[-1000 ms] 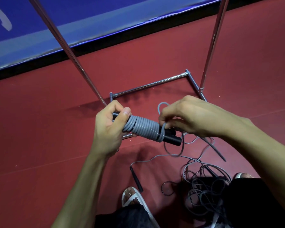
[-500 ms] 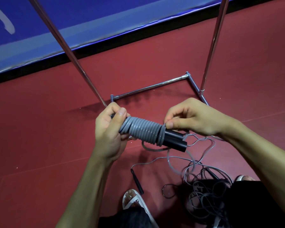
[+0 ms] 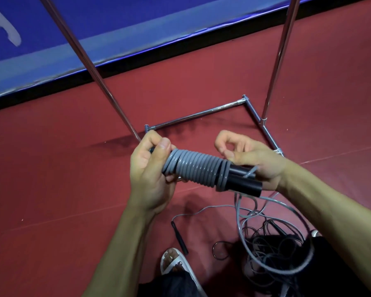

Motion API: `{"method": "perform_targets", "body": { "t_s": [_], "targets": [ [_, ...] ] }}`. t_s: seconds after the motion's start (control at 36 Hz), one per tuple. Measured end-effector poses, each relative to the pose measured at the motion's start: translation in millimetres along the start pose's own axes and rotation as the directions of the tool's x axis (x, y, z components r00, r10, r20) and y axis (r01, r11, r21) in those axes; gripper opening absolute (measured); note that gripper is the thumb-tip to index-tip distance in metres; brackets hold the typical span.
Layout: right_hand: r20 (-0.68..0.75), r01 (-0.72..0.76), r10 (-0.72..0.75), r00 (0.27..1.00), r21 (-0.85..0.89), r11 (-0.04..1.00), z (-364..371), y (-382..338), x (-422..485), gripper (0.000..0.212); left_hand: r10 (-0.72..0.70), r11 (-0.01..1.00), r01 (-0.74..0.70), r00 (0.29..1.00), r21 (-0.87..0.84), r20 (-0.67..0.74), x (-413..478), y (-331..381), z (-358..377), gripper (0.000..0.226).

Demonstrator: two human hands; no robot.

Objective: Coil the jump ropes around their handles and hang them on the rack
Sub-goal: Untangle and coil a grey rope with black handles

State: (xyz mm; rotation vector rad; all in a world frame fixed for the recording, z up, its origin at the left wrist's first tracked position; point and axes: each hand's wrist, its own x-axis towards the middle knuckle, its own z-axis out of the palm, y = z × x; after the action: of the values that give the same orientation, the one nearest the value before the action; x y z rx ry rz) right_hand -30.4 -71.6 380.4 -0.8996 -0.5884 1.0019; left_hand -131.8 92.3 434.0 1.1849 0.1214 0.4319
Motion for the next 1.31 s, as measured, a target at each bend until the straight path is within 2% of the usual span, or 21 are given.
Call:
{"method": "perform_targets", "body": {
  "t_s": [0.08,0.19,0.28,0.47,0.61,0.72,0.81,0.86,0.89,0.94,1.0,1.08,1.17,1.31],
  "targets": [
    [-0.005,0.049,-0.048,0.999,0.050,0.998,5.0,7.5,2.3,0.035,-0.003,1.000,0.003,1.000,0.000,-0.005,-0.4,0.1,-1.4,0.017],
    [0.051,0.147,-0.158,0.986,0.172,0.974,11.5,8.8,5.3,0.021,-0.041,0.999,0.040,0.999,-0.034,-0.027,1.6,-3.0,-4.7,0.018],
    [0.098,0.101,-0.124,0.988,0.211,0.972,8.7,7.2,4.6,0.016,-0.057,0.996,0.054,0.997,-0.074,-0.046,4.5,-4.5,-9.4,0.021],
    [0.045,0.064,-0.061,0.997,-0.067,0.996,5.6,-7.4,1.3,0.028,-0.034,0.994,0.023,0.994,-0.110,-0.099,9.5,-4.9,-15.4,0.020],
    [0.002,0.032,-0.033,0.999,-0.345,0.938,9.0,-24.9,-4.5,0.049,-0.023,0.993,0.008,0.992,-0.119,-0.124,14.9,-4.4,-23.0,0.022],
    [-0.072,0.064,-0.104,0.992,-0.421,0.905,11.2,-20.1,-0.9,0.042,-0.016,0.996,0.003,0.990,-0.093,-0.138,15.7,-6.3,-23.4,0.022],
    [-0.095,0.111,-0.149,0.984,-0.328,0.938,16.1,-11.1,0.6,0.025,-0.005,0.997,-0.007,0.987,-0.075,-0.160,15.2,-6.3,-22.6,0.022],
    [-0.069,0.135,-0.153,0.986,-0.218,0.967,19.1,-6.7,1.0,0.029,0.007,0.998,-0.019,0.983,-0.067,-0.186,15.4,-6.4,-22.2,0.026],
    [-0.050,0.139,-0.147,0.988,-0.131,0.982,19.4,-4.7,1.1,0.035,0.007,0.998,-0.021,0.979,-0.066,-0.202,15.6,-6.5,-21.8,0.029],
    [-0.036,0.102,-0.099,0.994,0.096,0.990,19.3,-0.7,3.3,0.061,0.005,0.997,-0.021,0.974,-0.068,-0.227,16.1,-7.3,-20.9,0.031],
    [-0.054,0.079,-0.069,0.996,0.208,0.975,17.9,3.7,6.1,0.075,0.002,0.997,-0.019,0.972,-0.069,-0.237,16.5,-8.2,-19.8,0.031],
    [-0.031,0.082,-0.078,0.997,0.162,0.983,17.5,5.6,5.0,0.080,-0.011,0.997,-0.009,0.967,-0.079,-0.255,17.9,-8.4,-21.3,0.031],
    [0.013,0.067,-0.071,0.997,0.200,0.978,17.0,-1.6,2.9,0.108,-0.005,0.995,-0.020,0.968,-0.098,-0.252,19.4,-5.9,-23.3,0.031],
    [0.158,0.063,-0.106,0.982,0.254,0.965,14.6,-7.9,-3.4,0.093,0.003,0.996,-0.029,0.962,-0.089,-0.274,22.0,-4.8,-28.1,0.032]
  ]
}}
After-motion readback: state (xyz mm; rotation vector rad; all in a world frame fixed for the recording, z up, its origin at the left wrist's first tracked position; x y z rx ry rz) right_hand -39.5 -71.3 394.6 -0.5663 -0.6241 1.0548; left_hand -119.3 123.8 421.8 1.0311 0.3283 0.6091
